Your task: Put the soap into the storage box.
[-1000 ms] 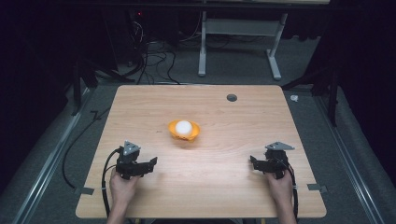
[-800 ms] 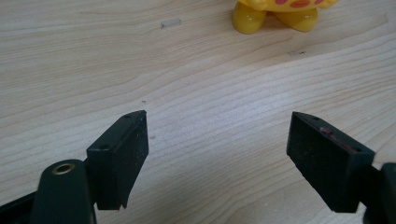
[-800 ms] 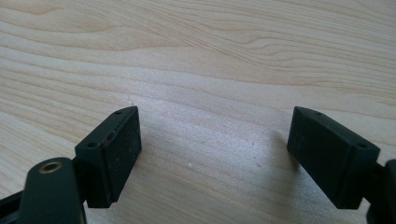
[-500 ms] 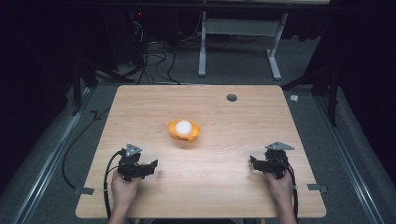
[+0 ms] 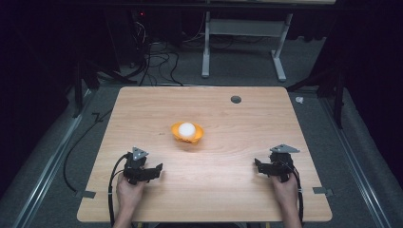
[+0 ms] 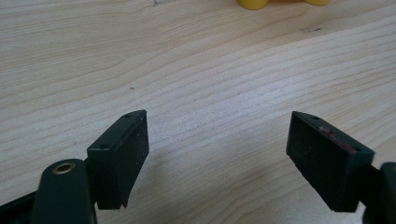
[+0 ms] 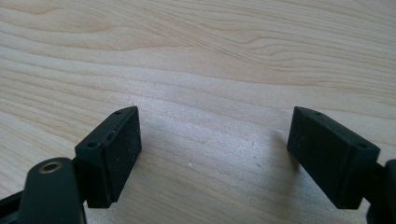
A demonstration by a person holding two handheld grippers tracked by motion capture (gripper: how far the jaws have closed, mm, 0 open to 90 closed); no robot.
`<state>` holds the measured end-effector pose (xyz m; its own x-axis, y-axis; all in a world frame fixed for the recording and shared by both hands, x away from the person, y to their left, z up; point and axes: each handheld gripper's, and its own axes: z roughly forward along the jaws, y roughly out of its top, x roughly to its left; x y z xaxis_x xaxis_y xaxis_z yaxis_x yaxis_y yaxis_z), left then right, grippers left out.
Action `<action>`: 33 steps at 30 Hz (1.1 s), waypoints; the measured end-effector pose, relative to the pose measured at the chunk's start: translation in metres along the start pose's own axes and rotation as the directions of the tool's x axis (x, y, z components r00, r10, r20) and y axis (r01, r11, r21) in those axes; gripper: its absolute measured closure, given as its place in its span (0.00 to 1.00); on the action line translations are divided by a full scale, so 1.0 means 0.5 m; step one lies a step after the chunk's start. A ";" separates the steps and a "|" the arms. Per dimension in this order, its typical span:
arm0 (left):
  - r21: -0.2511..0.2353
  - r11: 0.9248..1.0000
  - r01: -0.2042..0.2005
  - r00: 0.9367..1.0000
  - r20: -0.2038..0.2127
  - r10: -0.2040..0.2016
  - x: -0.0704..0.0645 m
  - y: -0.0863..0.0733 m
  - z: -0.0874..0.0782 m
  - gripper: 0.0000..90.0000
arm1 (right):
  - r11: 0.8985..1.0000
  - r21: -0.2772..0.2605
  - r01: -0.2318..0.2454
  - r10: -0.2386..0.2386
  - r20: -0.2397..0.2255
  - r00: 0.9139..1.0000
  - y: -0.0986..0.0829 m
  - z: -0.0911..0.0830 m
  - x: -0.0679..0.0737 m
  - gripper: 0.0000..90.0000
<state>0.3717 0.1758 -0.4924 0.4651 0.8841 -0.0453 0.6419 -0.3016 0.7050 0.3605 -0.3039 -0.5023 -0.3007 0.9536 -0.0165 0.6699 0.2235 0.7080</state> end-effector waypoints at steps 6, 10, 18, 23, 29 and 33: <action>-0.009 1.000 -0.003 1.000 -0.011 0.003 -0.003 0.000 0.006 0.24 | 1.000 0.000 0.000 0.000 0.000 1.000 0.000 0.000 0.000 0.20; -0.004 1.000 -0.008 1.000 -0.012 0.008 -0.005 -0.001 0.012 0.24 | 1.000 0.000 0.000 0.000 0.000 1.000 0.000 0.000 0.000 0.20; -0.011 1.000 -0.009 1.000 -0.014 0.009 -0.013 -0.005 0.023 0.24 | 1.000 0.000 0.001 -0.001 -0.001 1.000 0.000 0.000 0.000 0.20; -0.022 1.000 -0.017 1.000 -0.025 0.017 -0.015 -0.012 0.026 0.24 | 1.000 0.000 -0.001 0.001 -0.001 1.000 0.000 0.000 0.000 0.20; -0.039 0.999 -0.019 1.000 -0.022 0.018 -0.016 -0.016 0.027 0.22 | 1.000 0.000 -0.001 0.001 0.000 1.000 0.000 0.000 0.000 0.20; -0.039 0.999 -0.019 1.000 -0.022 0.018 -0.016 -0.016 0.027 0.21 | 1.000 0.000 -0.001 0.001 0.000 1.000 0.000 0.000 0.000 0.21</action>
<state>0.3711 0.1663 -0.5075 0.4631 0.8862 -0.0164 0.6086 -0.3044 0.7328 0.3603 -0.3038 -0.5023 -0.2999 0.9538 -0.0155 0.6701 0.2222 0.7082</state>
